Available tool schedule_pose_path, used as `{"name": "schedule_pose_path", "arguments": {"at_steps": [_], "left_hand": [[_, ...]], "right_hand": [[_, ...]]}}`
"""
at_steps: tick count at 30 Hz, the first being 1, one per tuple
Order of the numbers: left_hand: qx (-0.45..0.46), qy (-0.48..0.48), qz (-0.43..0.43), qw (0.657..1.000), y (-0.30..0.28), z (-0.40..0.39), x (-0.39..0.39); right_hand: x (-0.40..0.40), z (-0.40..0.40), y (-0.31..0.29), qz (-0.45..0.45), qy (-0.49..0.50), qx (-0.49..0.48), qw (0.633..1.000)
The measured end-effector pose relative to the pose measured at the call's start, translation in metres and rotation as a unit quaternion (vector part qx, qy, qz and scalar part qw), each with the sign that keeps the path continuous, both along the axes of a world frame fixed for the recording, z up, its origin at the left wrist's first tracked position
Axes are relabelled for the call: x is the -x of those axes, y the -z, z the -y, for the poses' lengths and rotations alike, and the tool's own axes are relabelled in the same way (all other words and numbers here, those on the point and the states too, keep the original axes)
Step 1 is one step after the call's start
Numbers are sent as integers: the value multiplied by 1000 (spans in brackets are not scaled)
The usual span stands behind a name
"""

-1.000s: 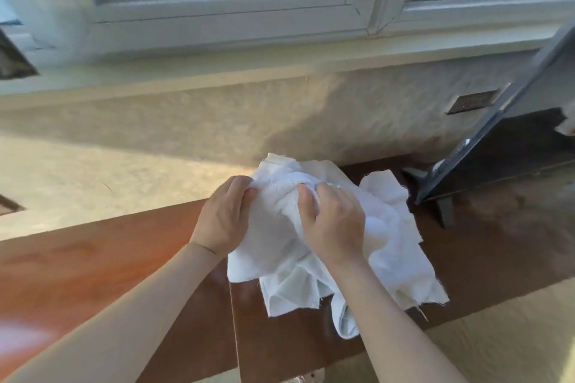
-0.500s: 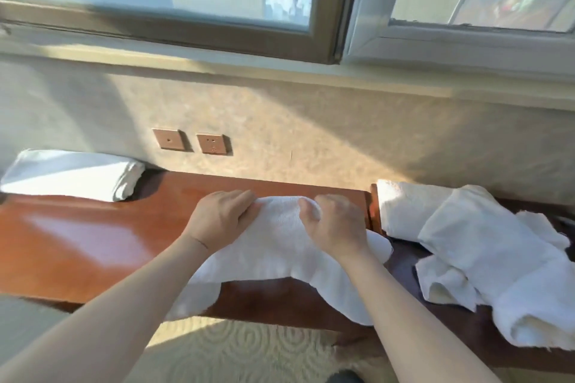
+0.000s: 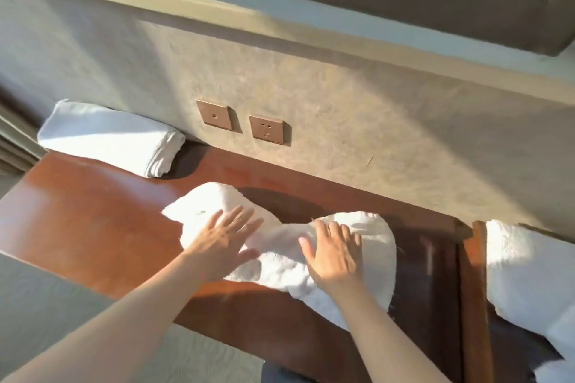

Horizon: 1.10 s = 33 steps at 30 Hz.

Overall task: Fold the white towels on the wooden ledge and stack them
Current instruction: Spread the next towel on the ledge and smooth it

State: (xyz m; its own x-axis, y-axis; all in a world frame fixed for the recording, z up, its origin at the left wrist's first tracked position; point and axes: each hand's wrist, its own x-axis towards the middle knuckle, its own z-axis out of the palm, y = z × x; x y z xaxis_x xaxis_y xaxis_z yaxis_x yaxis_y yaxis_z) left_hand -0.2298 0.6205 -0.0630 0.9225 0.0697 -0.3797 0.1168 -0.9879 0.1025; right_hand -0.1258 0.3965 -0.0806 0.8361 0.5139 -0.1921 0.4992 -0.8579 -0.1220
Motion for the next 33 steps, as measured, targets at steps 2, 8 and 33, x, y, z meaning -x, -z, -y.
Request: {"name": "schedule_pose_path", "arguments": {"at_steps": [2, 8, 33], "left_hand": [[36, -25, -67, 997, 33, -4, 5], [71, 10, -57, 996, 61, -18, -8], [179, 131, 145, 964, 179, -82, -12]], "right_hand": [[-1, -4, 34, -108, 3, 34, 994], [16, -39, 77, -140, 15, 9, 990], [40, -107, 170, 128, 158, -60, 977]]}}
